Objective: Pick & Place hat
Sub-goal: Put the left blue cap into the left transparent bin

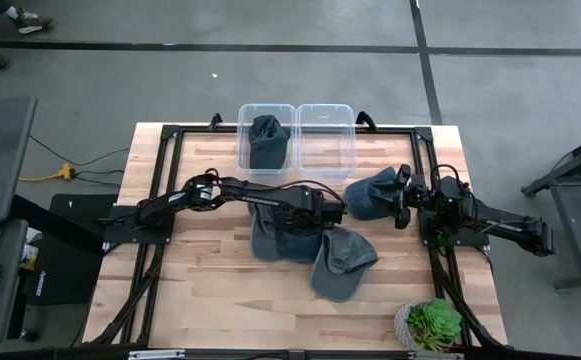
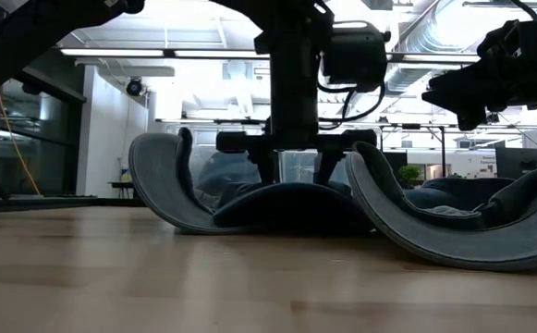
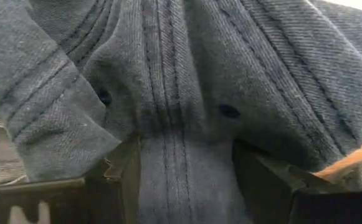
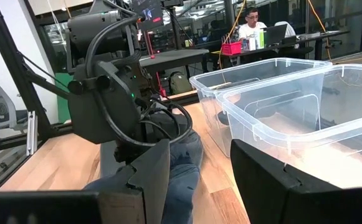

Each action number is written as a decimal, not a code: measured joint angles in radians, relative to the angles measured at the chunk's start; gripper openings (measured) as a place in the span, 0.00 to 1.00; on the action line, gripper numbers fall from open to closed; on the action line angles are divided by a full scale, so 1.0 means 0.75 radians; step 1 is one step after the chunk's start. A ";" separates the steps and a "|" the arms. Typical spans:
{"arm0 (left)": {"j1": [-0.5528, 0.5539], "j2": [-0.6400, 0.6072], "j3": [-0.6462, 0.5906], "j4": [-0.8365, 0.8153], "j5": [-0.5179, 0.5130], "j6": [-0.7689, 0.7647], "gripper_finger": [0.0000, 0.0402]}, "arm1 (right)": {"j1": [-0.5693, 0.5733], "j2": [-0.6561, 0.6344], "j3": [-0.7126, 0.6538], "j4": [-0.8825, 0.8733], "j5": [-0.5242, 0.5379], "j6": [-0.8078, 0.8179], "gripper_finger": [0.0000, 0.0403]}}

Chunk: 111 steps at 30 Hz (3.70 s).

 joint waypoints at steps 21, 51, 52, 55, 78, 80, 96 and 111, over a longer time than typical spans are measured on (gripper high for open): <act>0.007 0.004 0.052 -0.058 -0.048 0.055 0.00 | 0.000 0.000 0.000 0.000 0.000 0.000 0.41; -0.040 -0.029 0.389 -0.381 -0.133 0.176 0.00 | 0.000 0.008 0.000 0.000 0.000 0.000 0.41; -0.039 -0.029 0.389 -0.382 -0.132 0.176 0.00 | 0.000 0.008 0.000 0.000 0.000 0.000 0.41; -0.038 -0.029 0.389 -0.384 -0.143 0.178 0.00 | 0.001 0.008 0.000 0.000 0.000 0.000 0.41; -0.040 -0.216 0.393 -0.534 -0.223 0.147 0.00 | 0.000 0.009 0.000 0.000 0.000 0.000 0.41; -0.040 -0.211 0.390 -0.520 -0.214 0.145 0.00 | 0.000 0.009 0.000 0.000 0.000 0.000 0.41; -0.037 -0.222 0.391 -0.377 -0.148 0.283 0.25 | 0.000 0.009 0.000 0.000 0.000 0.000 0.41; 0.053 -0.085 0.365 -0.381 -0.049 0.245 0.93 | 0.000 0.010 0.000 0.000 0.000 0.000 0.41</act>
